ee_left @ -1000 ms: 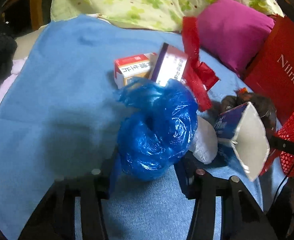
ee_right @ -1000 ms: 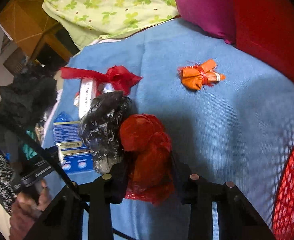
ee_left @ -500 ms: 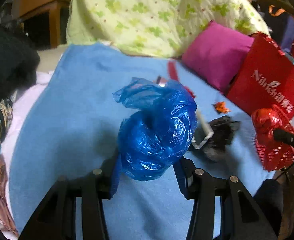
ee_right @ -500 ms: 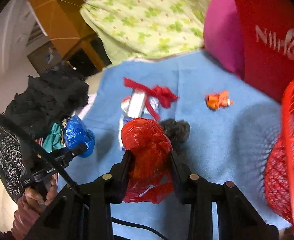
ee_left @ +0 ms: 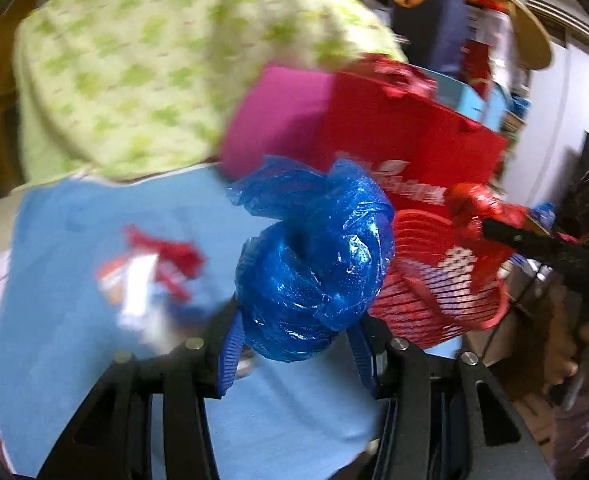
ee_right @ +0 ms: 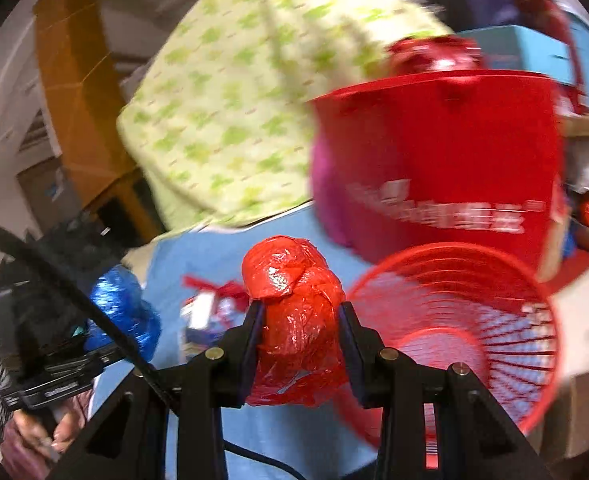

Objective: Collect trash
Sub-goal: 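Carry both bags over red mesh basket and open both tools, then bring both tools back over the towel toward remaining trash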

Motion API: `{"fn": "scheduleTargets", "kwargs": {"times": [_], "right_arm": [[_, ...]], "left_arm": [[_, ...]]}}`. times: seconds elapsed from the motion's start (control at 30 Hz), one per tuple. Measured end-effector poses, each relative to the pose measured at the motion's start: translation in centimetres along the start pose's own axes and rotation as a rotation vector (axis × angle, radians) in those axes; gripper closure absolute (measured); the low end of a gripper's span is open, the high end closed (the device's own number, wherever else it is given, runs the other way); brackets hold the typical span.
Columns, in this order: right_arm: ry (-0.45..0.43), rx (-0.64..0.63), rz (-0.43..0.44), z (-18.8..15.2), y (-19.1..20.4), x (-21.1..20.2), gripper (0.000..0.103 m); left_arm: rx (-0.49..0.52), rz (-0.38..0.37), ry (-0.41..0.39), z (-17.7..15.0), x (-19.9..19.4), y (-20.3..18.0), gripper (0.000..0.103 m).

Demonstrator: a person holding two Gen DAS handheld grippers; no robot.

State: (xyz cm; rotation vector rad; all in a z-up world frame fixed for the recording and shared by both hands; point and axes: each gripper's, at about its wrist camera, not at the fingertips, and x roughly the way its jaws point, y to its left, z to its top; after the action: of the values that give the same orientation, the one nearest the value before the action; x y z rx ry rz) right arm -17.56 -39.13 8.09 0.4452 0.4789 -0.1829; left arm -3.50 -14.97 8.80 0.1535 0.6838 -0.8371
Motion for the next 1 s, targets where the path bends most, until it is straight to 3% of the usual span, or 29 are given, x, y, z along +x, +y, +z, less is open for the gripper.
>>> {"fn": "scheduleTargets", "kwargs": {"times": [0.23, 0.43, 0.5, 0.53, 0.57, 0.77, 1.0], "right_arm": [[-0.013, 0.180, -0.089, 0.1, -8.6, -1.4, 0.064], [0.002, 0.261, -0.106, -1.1, -12.3, -1.1, 0.062], [0.008, 0.292, -0.094, -1.6, -13.5, -1.2, 0.050], [0.005, 0.304, -0.095, -1.7, -13.9, -1.3, 0.039], [0.000, 0.312, -0.098, -1.7, -14.1, -1.2, 0.034], [-0.065, 0.284, -0.066, -1.2, -13.5, -2.5, 0.034], [-0.115, 0.123, 0.062, -0.1, -6.7, -3.5, 0.034]], "left_arm": [[0.108, -0.101, 0.040, 3.3, 4.6, -8.8, 0.052], [0.171, -0.110, 0.125, 4.2, 9.8, -13.7, 0.048], [0.183, -0.086, 0.159, 4.2, 11.7, -14.7, 0.043], [0.185, -0.085, 0.168, 4.1, 12.1, -15.0, 0.041], [0.186, -0.082, 0.179, 4.0, 12.4, -15.1, 0.040], [0.142, -0.051, 0.149, 2.1, 10.3, -13.0, 0.037], [0.049, 0.071, 0.081, -0.7, 4.4, -5.5, 0.034]]}}
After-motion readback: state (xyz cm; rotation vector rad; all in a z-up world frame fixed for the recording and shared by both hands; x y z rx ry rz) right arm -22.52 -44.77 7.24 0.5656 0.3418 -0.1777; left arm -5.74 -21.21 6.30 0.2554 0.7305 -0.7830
